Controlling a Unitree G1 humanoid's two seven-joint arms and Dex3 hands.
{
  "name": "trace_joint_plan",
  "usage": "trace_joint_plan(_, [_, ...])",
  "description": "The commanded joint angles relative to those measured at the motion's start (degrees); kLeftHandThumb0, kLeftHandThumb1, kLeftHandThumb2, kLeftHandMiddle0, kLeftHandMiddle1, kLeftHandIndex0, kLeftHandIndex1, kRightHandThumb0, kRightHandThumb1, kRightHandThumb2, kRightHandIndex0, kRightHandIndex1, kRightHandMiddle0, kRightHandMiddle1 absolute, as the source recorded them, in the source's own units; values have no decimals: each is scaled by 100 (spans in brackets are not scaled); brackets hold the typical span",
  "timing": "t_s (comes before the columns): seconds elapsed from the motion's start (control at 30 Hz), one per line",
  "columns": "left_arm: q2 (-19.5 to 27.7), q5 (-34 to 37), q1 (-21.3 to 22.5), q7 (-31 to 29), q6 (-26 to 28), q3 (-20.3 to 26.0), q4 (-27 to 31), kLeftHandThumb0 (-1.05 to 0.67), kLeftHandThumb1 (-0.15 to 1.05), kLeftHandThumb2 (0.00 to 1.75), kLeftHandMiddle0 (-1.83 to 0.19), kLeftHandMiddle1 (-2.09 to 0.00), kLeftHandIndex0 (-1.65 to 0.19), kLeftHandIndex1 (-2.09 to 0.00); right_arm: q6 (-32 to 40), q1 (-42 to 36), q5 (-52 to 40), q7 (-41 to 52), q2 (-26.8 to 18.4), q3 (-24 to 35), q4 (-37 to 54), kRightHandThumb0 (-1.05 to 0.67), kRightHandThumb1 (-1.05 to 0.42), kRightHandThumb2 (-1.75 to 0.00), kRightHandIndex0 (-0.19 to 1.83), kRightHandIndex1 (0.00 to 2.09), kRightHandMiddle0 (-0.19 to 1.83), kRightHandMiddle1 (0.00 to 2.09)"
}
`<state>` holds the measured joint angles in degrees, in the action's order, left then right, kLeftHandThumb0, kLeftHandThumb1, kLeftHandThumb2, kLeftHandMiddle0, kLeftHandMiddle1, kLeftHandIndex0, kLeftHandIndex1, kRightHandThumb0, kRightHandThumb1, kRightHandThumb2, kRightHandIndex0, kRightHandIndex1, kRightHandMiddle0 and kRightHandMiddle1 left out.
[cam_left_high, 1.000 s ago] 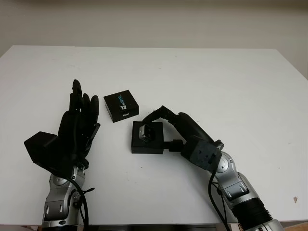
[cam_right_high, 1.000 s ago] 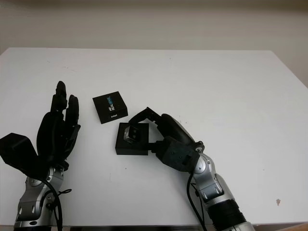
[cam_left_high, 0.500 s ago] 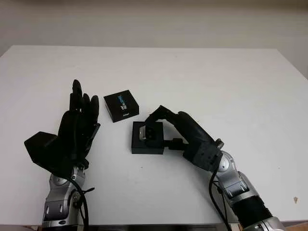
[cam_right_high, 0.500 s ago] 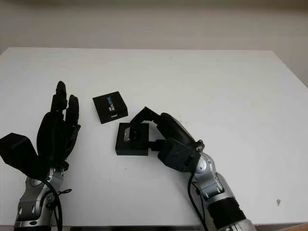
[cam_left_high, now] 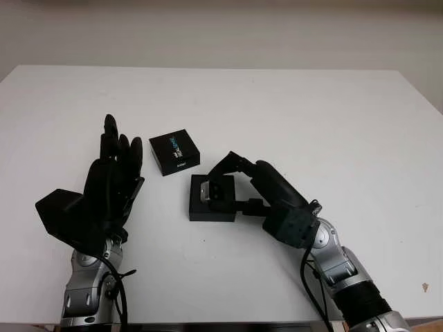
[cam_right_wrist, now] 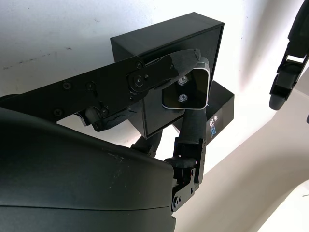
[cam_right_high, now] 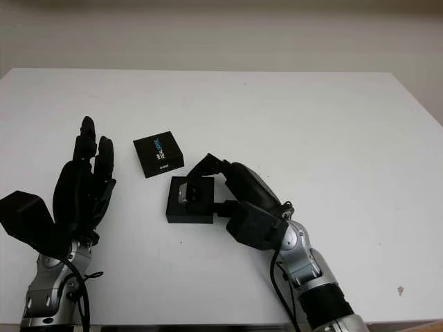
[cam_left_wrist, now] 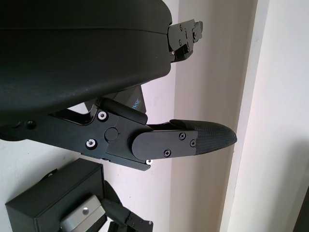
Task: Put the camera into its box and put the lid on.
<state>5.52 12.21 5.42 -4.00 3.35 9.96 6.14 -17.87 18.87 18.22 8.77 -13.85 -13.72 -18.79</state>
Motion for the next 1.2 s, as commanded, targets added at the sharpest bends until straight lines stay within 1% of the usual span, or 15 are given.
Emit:
trace_joint_plan(0.0, [-37,-5,7,10,6,-23,76,-68,105,42,19,0,19,0,41,64,-220,117,63,95,40,-38,-92,-6,11,91,36,154])
trace_joint_plan(0.03, [-39,0,18,7,3,-25,64,-68,105,42,19,0,19,0,170,90,-357,225,72,148,110,-39,-93,-6,10,88,35,155])
trace_joint_plan(0.13, [-56,-23,52,28,-10,-42,30,-68,105,41,19,0,19,0,566,216,-769,446,141,359,297,-44,-95,-5,18,65,37,155])
trace_joint_plan(0.23, [-34,-104,67,33,-23,-85,2,-70,105,42,19,0,19,0,897,309,-1137,543,236,549,483,-45,-93,-5,23,56,40,157])
trace_joint_plan(0.47, [-105,-35,94,25,-41,-93,-29,-67,105,42,19,0,19,0,1096,337,-1388,701,244,661,760,-47,-91,-5,26,52,44,155])
trace_joint_plan(0.7, [-149,-94,97,65,-55,-113,-34,-69,105,41,19,0,19,0,1542,277,-1502,847,216,677,1048,-45,-91,-5,27,48,44,152])
trace_joint_plan(0.8, [-153,-97,90,60,-56,-118,-36,-69,105,41,19,0,19,0,1749,380,-1564,1083,95,672,1086,-45,-92,-6,26,46,42,153])
trace_joint_plan(0.9, [-157,-98,87,47,-89,-122,-58,-69,105,41,19,0,19,0,2245,670,-1574,1507,-131,639,1130,-47,-91,-5,26,43,41,157])
trace_joint_plan(1.0, [-163,-117,86,67,-82,-133,-56,-69,105,42,19,0,19,0,2612,840,-1562,1728,-246,629,1176,-47,-91,-5,26,42,40,159])
trace_joint_plan(1.17, [-175,-118,65,67,-75,-141,-40,-69,105,41,19,0,19,0,2784,1099,-1533,1960,-368,593,983,-50,-90,-5,28,41,43,165])
